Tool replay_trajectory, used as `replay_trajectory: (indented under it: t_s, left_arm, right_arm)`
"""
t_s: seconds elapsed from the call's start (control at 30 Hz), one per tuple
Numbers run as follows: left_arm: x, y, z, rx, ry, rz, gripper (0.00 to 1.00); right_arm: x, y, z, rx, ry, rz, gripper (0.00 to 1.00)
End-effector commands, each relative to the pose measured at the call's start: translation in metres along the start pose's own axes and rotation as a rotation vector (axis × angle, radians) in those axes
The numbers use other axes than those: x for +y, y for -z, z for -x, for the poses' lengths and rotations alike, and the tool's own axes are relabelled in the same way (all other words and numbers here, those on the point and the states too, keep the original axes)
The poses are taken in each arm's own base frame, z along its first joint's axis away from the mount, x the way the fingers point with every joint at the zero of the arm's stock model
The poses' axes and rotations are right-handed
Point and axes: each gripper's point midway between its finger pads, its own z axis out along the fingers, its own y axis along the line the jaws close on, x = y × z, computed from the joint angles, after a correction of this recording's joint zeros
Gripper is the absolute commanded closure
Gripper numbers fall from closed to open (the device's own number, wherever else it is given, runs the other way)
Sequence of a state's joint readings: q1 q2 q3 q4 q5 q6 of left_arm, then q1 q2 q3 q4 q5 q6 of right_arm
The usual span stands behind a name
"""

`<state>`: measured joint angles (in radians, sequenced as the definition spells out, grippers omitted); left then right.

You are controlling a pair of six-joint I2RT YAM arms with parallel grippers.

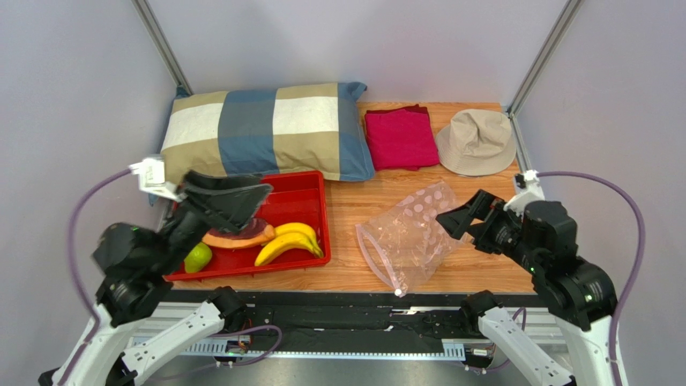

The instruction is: Open the zip-top bag and remove the fake food

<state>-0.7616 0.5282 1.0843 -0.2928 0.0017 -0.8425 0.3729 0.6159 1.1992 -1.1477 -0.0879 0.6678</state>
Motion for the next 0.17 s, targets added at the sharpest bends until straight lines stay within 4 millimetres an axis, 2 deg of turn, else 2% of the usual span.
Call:
replay_trajectory:
  t_s: [0.0,0.13]
  left_arm:
    - [-0.020,-0.009,0.035,-0.125,-0.165,-0.067,0.01]
    - [-0.024,-0.010,0.028,-0.061,-0.208,-0.075,0.01]
  right_arm:
    - [0.010,0.019,0.023,-0.142,-0.034,0.047,0.00]
    - [0.000,0.022,0.025,-0.173,-0.018,0.009,0.00]
